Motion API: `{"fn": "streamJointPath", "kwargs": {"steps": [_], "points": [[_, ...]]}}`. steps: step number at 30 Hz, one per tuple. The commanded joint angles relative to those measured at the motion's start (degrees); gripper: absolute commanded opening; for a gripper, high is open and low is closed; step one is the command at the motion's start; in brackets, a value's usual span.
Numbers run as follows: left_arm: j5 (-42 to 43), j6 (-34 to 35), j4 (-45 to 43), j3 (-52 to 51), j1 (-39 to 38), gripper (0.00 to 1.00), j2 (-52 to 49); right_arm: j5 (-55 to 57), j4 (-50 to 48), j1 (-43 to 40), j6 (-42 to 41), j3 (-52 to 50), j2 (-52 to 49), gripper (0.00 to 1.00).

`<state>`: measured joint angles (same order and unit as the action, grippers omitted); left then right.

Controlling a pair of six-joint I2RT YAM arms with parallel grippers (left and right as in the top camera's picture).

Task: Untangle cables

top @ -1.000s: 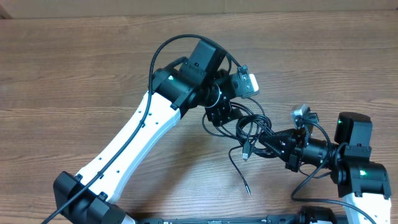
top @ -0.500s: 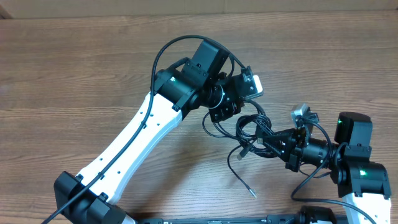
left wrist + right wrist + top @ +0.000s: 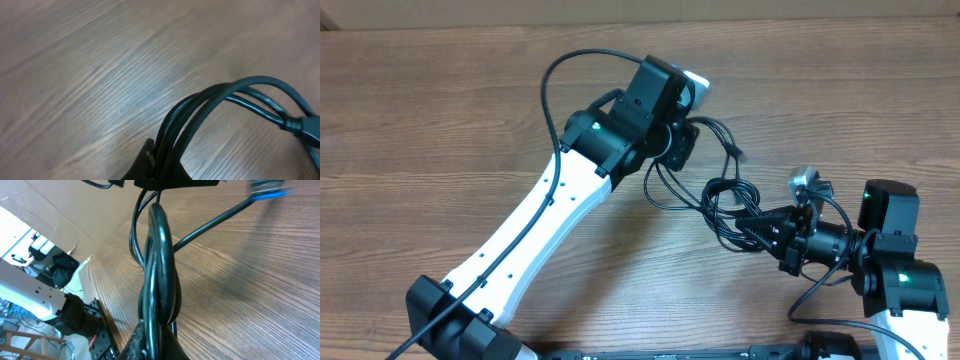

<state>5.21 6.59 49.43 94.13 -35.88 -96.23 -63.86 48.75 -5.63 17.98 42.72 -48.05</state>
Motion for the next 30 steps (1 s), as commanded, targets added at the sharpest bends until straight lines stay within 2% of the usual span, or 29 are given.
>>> {"fn": "streamJointPath", "kwargs": {"steps": [1,5,8,12,14,18,21,30], "points": [[-5.9,14.4,-0.2,0.9,1.8,0.04,0.6,-1.8,0.0,-0.1,0.0,0.5,0.7,0.04],[-5.9,21.6,0.1,0.9,2.3,0.04,0.6,-1.8,0.0,-0.1,0.0,0.5,0.7,0.04],[-6.4,29.6,1.6,0.9,3.1,0.04,0.6,-1.8,0.0,-0.1,0.1,0.5,0.7,0.04],[-12.5,45.1,5.8,0.9,3.7,0.04,0.6,-1.7,0.0,-0.1,0.1,0.5,0.7,0.04],[-16.0,56.8,9.3,0.9,3.8,0.04,0.6,-1.1,0.0,-0.1,0.1,0.5,0.7,0.04],[-17.4,73.3,15.0,0.9,4.5,0.04,0.6,-1.1,0.0,-0.1,0.1,0.5,0.7,0.04],[-17.2,82.7,17.9,0.9,4.5,0.04,0.6,-1.1,-0.1,-0.1,0.1,0.5,0.7,0.04],[-9.3,97.0,23.0,0.9,4.5,0.05,0.6,-1.1,-0.5,-0.1,0.1,0.5,0.7,0.04]]}}
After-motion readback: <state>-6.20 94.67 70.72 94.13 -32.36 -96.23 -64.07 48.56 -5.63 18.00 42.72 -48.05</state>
